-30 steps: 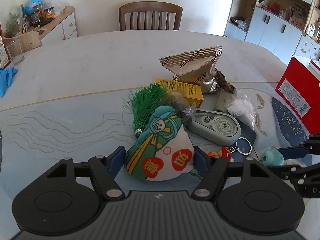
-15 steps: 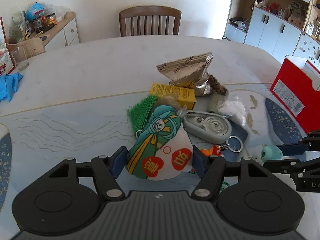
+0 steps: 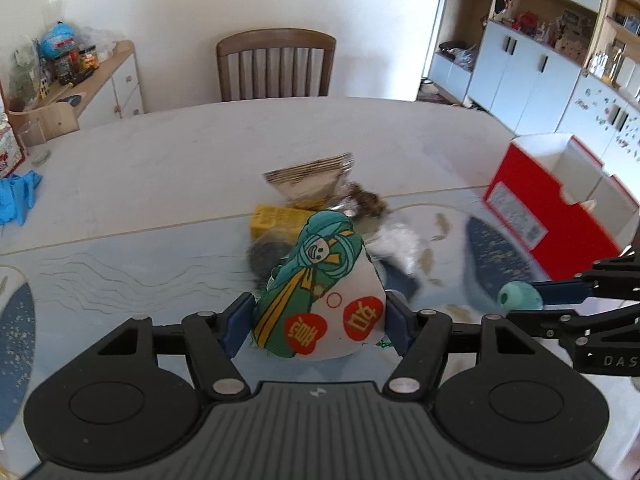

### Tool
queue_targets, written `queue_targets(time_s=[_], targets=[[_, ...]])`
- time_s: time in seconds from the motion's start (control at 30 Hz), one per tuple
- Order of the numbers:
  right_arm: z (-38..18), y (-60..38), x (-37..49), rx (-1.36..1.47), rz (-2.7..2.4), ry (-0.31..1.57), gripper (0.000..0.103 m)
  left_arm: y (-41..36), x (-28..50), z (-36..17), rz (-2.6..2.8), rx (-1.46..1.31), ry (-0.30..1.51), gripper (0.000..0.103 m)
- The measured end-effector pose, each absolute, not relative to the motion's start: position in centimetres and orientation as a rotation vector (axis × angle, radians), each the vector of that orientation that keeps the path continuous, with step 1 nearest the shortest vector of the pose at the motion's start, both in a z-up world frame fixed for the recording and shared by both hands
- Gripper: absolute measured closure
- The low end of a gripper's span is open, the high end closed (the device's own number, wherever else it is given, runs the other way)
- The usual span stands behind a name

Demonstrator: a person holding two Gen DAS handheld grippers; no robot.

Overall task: Organize objects
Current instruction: 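Carry the teal egg and green pouch with both tools into the red box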

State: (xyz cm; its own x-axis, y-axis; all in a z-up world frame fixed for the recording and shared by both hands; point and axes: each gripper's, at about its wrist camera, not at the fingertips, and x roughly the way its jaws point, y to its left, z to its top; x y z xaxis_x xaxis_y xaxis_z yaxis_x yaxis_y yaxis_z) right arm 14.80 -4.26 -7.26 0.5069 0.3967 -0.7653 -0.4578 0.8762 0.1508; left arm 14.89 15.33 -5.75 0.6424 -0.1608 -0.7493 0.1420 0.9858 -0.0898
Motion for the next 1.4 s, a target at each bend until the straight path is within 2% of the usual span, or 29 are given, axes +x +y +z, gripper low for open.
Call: queue_targets(time_s=[0.73,1.4], targets=[[-1.9,-14.3,14.7,-0.091,0.447,0.817,0.068,2.0,16.3,0.6,-0.329,0.034,0.764,0.036],[-2.0,-26.5,18.7,-0.1,0.346,0.799,0.067,-12.8,23.0,3.6,-0.418,0.107,0.718,0.036]])
